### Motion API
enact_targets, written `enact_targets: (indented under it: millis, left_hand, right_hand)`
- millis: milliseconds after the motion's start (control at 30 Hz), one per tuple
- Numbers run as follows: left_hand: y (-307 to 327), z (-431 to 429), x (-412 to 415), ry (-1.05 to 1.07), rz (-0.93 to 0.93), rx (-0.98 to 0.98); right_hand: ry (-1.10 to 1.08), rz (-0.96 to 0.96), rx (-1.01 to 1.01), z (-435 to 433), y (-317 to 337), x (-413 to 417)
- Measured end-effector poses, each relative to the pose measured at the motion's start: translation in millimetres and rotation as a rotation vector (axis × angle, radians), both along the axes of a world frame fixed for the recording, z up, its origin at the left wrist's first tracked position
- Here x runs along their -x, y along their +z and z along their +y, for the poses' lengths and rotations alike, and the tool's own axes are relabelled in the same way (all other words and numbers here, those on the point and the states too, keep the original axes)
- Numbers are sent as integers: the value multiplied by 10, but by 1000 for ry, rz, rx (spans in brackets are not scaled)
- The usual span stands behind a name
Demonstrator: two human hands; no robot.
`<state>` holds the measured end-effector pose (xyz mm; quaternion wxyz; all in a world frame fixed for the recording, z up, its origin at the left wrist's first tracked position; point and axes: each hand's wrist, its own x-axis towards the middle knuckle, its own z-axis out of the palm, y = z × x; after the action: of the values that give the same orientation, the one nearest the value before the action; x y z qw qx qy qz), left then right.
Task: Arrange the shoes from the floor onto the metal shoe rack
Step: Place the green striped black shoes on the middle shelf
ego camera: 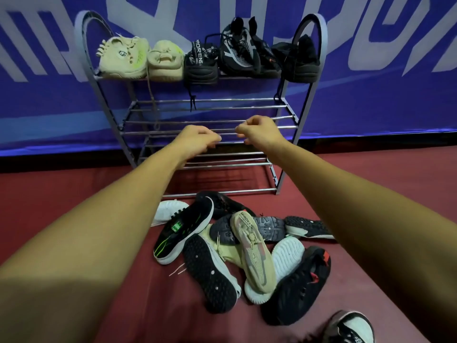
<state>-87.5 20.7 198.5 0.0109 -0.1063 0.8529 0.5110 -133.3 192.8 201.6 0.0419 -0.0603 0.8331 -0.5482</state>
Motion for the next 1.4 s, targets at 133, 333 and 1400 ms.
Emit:
enact_targets:
  millis: [133, 333, 1400]
  left_hand:
    - [-268, -223, -138, -112, -41, 198]
    - [-601, -470, -145, -244, -115, 533]
    - [-2970, -1114, -253, -418, -609, 930]
  right_hand:
    - [108, -22, -215, -39, -252, -127]
    - [250, -21, -447, -368, -657, -114]
    - [1028, 456, -1399, -1248, -2857, 67]
